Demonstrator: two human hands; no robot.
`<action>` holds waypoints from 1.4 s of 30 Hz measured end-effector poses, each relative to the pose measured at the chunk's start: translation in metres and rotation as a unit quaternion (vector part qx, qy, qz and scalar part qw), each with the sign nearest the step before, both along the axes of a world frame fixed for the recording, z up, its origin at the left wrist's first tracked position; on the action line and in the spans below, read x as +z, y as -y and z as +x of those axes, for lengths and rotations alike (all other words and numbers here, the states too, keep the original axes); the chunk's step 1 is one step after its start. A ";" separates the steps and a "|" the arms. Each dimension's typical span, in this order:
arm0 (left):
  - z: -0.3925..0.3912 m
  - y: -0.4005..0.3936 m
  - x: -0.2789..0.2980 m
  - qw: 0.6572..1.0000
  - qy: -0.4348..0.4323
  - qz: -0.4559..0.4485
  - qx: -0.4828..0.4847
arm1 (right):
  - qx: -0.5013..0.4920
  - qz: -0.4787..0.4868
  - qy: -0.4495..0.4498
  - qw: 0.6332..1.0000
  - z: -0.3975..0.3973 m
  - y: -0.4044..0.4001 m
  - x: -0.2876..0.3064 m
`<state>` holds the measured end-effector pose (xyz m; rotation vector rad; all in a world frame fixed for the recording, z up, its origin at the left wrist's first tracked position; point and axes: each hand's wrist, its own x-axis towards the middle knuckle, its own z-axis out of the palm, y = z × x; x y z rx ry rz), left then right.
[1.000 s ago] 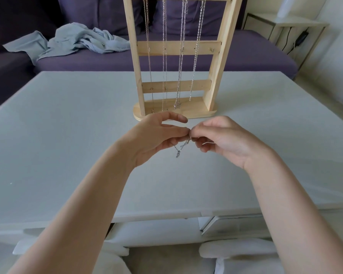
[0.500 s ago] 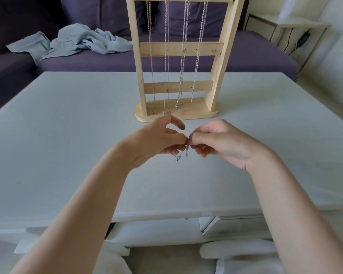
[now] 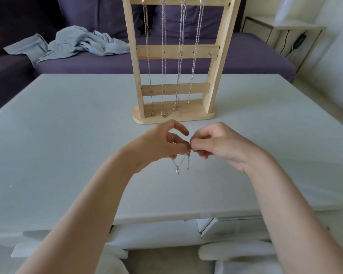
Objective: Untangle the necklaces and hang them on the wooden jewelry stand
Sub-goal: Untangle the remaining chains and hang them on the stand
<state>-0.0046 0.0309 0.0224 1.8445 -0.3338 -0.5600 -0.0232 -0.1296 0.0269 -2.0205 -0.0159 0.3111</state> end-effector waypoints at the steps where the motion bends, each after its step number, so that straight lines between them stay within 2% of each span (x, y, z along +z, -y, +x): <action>1: 0.000 -0.001 0.000 1.000 -0.009 -0.015 -0.004 | -0.009 0.015 0.009 1.000 0.001 0.001 0.000; 4: 0.000 0.002 0.001 0.998 -0.007 -0.055 0.001 | -0.026 0.060 0.028 0.997 0.002 0.004 0.001; 8: 0.003 0.006 0.002 0.986 -0.055 -0.142 0.067 | -0.031 0.099 0.035 0.994 0.002 0.004 0.001; 12: 0.005 0.012 0.000 0.985 -0.030 -0.143 0.089 | -0.023 0.094 0.022 0.995 0.002 0.003 0.001; 17: 0.007 0.014 0.002 0.985 -0.006 -0.152 0.083 | -0.067 0.107 0.037 0.991 0.003 0.011 0.001; 25: 0.004 0.014 0.002 0.977 -0.048 -0.191 0.078 | -0.026 0.124 -0.013 0.992 -0.002 0.016 0.001; 30: 0.003 0.019 0.004 0.970 -0.095 -0.216 0.060 | -0.058 0.162 -0.040 0.984 -0.003 0.013 0.004; 32: 0.001 0.023 0.002 0.981 -0.071 -0.170 0.057 | -0.069 0.132 -0.042 0.988 -0.003 0.010 0.003; 34: 0.000 0.027 -0.004 0.997 0.019 -0.050 0.057 | -0.073 0.055 -0.024 0.995 -0.003 0.008 0.000; 36: -0.001 0.030 -0.008 0.994 0.089 0.022 0.056 | -0.079 0.000 -0.004 0.997 -0.002 0.008 -0.003; 38: 0.000 0.030 -0.010 0.992 0.099 0.032 0.065 | -0.087 -0.001 0.001 0.996 -0.002 0.010 -0.004; 42: 0.002 0.024 -0.010 0.997 0.035 0.000 0.071 | -0.111 0.029 -0.001 0.993 0.000 0.009 -0.006</action>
